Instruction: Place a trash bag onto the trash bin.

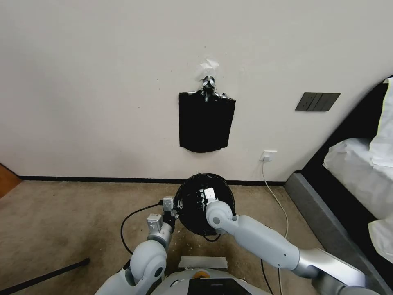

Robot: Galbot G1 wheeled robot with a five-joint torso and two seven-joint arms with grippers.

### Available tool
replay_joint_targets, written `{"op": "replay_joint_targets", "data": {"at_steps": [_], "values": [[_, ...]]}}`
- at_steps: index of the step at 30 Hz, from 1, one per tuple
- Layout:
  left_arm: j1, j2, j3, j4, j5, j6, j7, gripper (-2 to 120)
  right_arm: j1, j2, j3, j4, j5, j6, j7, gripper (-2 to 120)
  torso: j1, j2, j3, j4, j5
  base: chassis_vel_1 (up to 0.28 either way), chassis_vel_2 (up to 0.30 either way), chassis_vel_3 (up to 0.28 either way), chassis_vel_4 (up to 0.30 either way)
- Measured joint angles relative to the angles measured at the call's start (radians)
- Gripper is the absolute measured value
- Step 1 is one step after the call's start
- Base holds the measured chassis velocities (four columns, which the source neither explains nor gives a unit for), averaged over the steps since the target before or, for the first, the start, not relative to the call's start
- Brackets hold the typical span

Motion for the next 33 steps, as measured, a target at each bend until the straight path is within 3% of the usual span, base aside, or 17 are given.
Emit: {"op": "replay_joint_targets", "data": {"at_steps": [33], "values": [[0.028, -0.004, 0.010, -0.025, -0.012, 0.004, -0.001, 1, -0.028, 0.032, 0.006, -0.044, -0.060, 0.036, -0.042, 0, 0.000, 0.000, 0.000, 0.0000, 0.0000, 0.000, 0.000, 0.000, 0.000]]}}
